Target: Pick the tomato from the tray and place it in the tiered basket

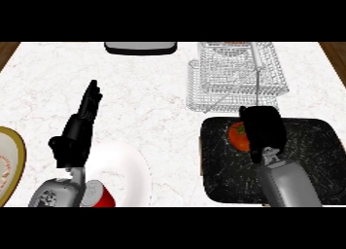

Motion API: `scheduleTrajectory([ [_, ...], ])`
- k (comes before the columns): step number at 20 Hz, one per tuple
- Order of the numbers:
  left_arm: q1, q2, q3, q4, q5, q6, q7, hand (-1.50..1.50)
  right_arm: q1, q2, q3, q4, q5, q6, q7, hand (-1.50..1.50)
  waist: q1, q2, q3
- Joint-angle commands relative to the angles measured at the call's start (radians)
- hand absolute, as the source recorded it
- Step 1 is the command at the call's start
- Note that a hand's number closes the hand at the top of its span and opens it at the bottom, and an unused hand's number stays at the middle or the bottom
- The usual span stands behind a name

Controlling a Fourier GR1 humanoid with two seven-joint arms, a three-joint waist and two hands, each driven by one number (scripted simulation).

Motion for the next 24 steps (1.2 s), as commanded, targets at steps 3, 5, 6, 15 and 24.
scheduleTrajectory([
  [3,-0.004,-0.032,-0.035,0.030,-0.018,0.008,0.002,0.00,-0.159,0.054,0.153,-0.172,-0.073,0.185,0.463,1.50,0.015,0.007,0.009],
  [5,0.032,-0.029,-0.042,0.014,-0.019,0.005,-0.025,0.00,-0.243,0.055,0.169,-0.243,-0.116,0.221,0.577,1.50,0.025,0.004,0.009],
  [6,-0.013,-0.004,-0.002,0.021,0.001,-0.009,0.000,0.00,-0.280,0.055,0.197,-0.281,-0.135,0.273,0.633,1.50,0.018,0.005,0.009],
  [15,0.000,-0.061,-0.054,0.025,-0.052,0.045,0.013,0.00,-0.619,0.055,0.105,-0.294,-0.370,0.430,0.926,1.50,0.018,0.009,0.009],
  [24,-0.015,-0.052,-0.023,0.090,-0.014,0.005,-0.057,0.00,-0.833,0.055,-0.063,-0.095,-0.529,0.205,0.949,1.50,0.017,0.019,0.010],
])
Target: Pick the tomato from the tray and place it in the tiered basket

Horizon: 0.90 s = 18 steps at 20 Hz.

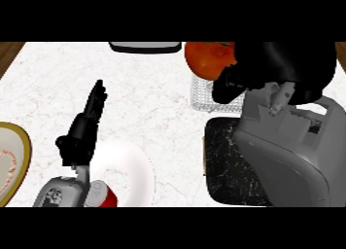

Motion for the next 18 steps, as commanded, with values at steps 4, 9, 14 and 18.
scheduleTrajectory([
  [4,0.050,-0.008,-0.022,-0.044,-0.015,0.002,-0.001,0.00,-0.155,0.011,-0.103,0.256,0.050,-0.089,0.078,1.50,-0.002,0.008,-0.003],
  [9,-0.001,-0.018,0.007,0.007,-0.032,0.035,-0.001,0.00,-0.153,-0.033,-0.137,0.333,0.098,-0.085,0.005,1.50,-0.018,0.008,-0.002],
  [14,0.008,-0.031,-0.007,0.004,-0.041,0.031,0.001,0.00,-0.235,-0.096,-0.180,0.467,0.135,-0.122,-0.085,1.50,-0.015,0.008,-0.002],
  [18,0.019,-0.025,0.000,0.000,-0.034,0.017,0.006,0.00,-0.151,-0.147,-0.183,0.520,0.155,-0.180,-0.184,1.50,-0.015,0.008,-0.002],
])
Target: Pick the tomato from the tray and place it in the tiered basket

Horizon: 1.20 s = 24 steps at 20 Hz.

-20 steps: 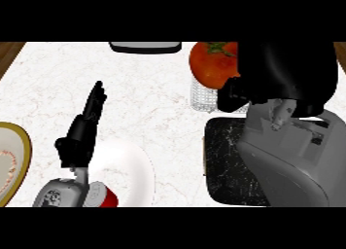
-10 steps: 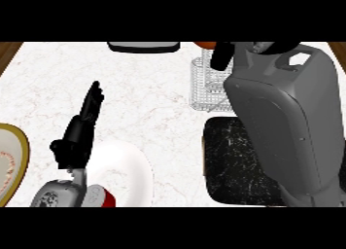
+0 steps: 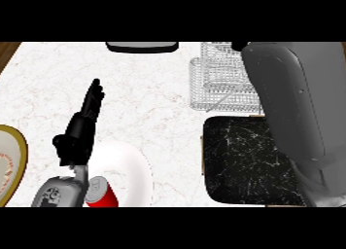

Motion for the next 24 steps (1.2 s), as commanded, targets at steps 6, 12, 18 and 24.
scheduleTrajectory([
  [6,-0.045,0.001,-0.001,0.010,-0.003,-0.018,0.054,0.00,0.038,0.027,-0.185,0.135,-0.021,-0.297,0.045,-1.50,0.008,0.009,-0.002],
  [12,-0.006,-0.024,-0.019,-0.009,-0.029,0.012,0.046,0.00,0.093,0.043,-0.246,0.056,-0.129,-0.368,-0.041,-1.50,-0.007,0.000,-0.002],
  [18,0.020,-0.033,-0.010,0.006,-0.021,0.015,-0.006,0.00,0.124,0.062,-0.275,-0.092,-0.100,-0.555,0.028,-1.50,-0.015,-0.003,-0.002],
  [24,0.075,0.001,0.010,-0.032,-0.013,0.001,0.006,0.00,0.206,-0.044,-0.407,-0.335,-0.169,-0.449,0.126,-1.50,-0.037,-0.014,-0.002],
])
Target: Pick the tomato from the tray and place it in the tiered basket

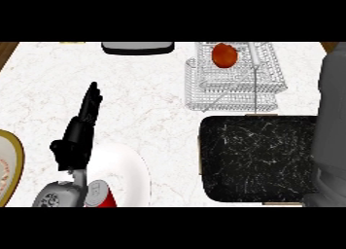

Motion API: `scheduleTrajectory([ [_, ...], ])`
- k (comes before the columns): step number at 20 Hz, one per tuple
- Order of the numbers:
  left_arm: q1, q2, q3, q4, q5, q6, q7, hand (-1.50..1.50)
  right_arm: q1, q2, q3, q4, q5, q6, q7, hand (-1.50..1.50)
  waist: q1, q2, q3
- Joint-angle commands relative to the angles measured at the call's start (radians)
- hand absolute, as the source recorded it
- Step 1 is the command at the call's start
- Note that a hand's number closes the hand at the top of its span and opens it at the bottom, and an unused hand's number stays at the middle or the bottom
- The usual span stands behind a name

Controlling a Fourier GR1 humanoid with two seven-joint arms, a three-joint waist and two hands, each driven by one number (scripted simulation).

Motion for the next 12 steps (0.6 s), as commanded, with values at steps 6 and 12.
scheduleTrajectory([
  [6,0.029,0.003,0.022,0.028,-0.006,0.014,-0.026,0.00,0.312,-0.054,-0.212,-0.509,-0.258,0.159,0.028,-1.50,-0.042,-0.006,-0.002],
  [12,0.062,0.009,0.028,-0.013,0.015,-0.003,-0.017,0.00,0.611,-0.039,-0.426,-0.776,-0.574,0.310,-0.048,-1.50,-0.045,-0.008,-0.001],
])
